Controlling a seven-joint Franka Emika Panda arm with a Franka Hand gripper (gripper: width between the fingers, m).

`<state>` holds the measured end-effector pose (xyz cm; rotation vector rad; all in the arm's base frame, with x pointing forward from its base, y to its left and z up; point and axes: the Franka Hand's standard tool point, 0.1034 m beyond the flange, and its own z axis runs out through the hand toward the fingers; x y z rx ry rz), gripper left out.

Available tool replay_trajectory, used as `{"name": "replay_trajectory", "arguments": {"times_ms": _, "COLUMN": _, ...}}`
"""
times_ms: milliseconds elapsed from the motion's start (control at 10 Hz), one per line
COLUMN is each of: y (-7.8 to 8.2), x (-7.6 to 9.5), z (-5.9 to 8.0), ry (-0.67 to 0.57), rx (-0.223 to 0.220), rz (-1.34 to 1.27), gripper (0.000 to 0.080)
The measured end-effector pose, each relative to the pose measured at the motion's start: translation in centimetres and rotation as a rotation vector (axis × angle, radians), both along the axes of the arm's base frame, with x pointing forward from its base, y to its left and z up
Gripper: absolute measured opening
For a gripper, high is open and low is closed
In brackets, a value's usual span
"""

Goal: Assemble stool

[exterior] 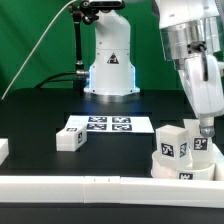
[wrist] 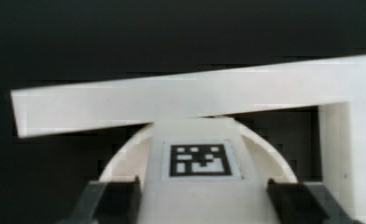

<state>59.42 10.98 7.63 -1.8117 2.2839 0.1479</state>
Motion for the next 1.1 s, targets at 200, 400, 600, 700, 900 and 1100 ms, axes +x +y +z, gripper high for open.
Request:
{"name": "replay_trajectory", "arguments": {"times_ms": 200, "y": 0.1, "x": 0.0, "z": 0.1, "ry": -0.003, "rx": 0.0, "rz": 0.026, "gripper": 0.0506}}
{"name": "replay_trajectory", "arguments": {"times_ms": 400, "y": 0.5, "x": 0.0, "z": 0.8, "ry": -0.017, "rx": 0.0, "rz": 0.146, "gripper": 0.064}}
{"name": "replay_trajectory", "arguments": {"times_ms": 600, "y": 0.5, "x": 0.0, "z": 0.8, "ry": -0.042, "rx": -0.012, "rz": 0.265, "gripper": 0.0648}}
{"name": "replay_trajectory", "arguments": {"times_ms": 700, "y": 0.5, "x": 0.0, "z": 0.7, "ry": -0.066, "rx": -0.024, "rz": 0.373, "gripper": 0.0648}}
{"name": "replay_trajectory", "arguments": {"times_ms": 900, "y": 0.6, "x": -0.1, "z": 0.7, "ry": -0.091, "rx": -0.041, "rz": 0.518, "gripper": 0.0649}}
{"name": "replay_trajectory", "arguments": {"times_ms": 1100, "y": 0.8, "x": -0.5, "z": 1.0, "ry": -0.125, "rx": -0.055, "rz": 0.649, "gripper": 0.0649}}
